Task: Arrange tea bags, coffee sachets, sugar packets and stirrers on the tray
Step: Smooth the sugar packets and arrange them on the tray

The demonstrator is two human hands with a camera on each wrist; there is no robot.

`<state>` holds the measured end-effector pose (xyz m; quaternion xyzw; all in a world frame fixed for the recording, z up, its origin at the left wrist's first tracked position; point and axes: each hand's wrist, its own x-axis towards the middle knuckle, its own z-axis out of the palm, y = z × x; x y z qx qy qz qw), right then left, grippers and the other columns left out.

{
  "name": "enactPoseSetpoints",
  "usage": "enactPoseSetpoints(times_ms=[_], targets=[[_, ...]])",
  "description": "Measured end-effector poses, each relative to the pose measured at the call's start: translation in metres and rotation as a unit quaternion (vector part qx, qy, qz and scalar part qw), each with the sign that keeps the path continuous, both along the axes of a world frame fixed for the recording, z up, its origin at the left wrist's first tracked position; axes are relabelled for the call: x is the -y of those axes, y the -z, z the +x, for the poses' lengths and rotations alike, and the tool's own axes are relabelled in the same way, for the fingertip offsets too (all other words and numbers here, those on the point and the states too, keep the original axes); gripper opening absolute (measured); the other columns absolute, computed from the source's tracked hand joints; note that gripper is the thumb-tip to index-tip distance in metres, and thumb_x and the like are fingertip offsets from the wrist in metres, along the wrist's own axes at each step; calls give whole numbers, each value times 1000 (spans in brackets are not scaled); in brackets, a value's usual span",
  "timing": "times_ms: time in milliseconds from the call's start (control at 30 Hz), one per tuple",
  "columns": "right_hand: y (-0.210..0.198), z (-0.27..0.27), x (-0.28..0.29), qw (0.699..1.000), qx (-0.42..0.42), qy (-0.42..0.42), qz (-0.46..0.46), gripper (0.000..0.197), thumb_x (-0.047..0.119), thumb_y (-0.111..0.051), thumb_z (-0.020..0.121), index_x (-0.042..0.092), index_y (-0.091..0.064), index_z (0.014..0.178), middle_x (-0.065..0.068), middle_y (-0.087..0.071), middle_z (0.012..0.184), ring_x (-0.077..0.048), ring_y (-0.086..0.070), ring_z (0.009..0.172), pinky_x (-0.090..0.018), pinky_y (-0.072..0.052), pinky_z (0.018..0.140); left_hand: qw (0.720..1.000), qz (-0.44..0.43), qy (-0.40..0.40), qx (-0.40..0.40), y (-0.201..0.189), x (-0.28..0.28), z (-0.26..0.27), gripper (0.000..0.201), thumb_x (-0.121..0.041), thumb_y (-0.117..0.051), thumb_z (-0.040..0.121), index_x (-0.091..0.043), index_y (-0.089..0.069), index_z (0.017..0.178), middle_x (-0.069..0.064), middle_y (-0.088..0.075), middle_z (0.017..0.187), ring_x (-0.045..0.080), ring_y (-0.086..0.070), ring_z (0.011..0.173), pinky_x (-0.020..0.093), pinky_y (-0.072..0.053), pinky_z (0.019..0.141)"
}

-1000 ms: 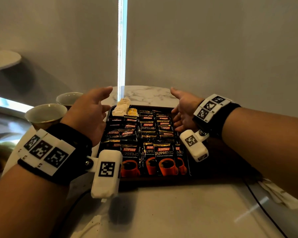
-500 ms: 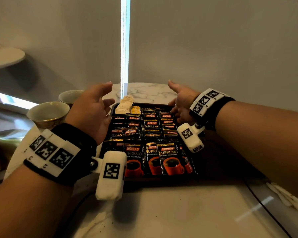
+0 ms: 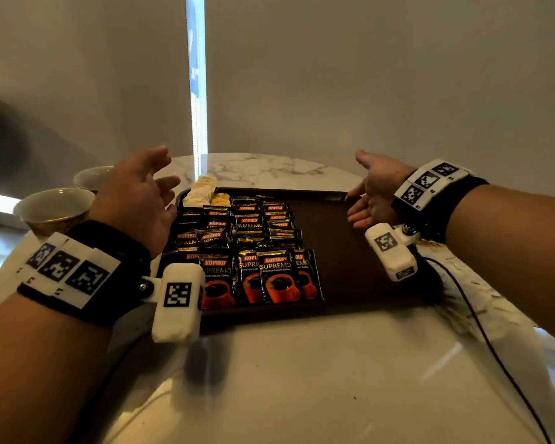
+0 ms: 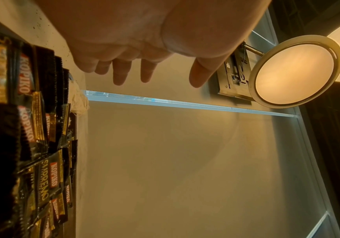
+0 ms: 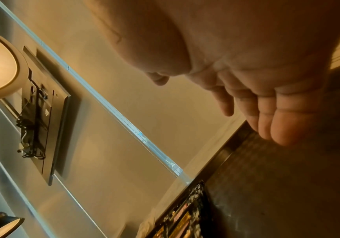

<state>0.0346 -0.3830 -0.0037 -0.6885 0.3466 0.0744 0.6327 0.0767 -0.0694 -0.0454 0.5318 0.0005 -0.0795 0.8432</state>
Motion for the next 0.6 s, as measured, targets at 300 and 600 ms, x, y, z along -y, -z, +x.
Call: enactPoseSetpoints(times_ms=[300, 600], targets=[[33, -53, -67, 993, -11, -82, 88, 102, 80, -37, 86, 7, -19, 155, -33, -18, 158, -49, -24, 145, -59, -25, 115, 999, 18, 21, 31, -6, 9, -18, 49, -48, -59, 82, -25, -60, 125, 12, -52, 134, 24, -50, 123, 39, -44, 102], [8, -71, -32, 997, 32, -67, 29, 86, 72, -35, 93, 2, -41, 142, -32, -43, 144, -44, -42, 134, -52, -40, 102, 986, 76, 124, 88, -40, 53, -40, 67, -46, -60, 71, -18, -56, 131, 15, -56, 135, 30, -49, 132, 40, -37, 113]])
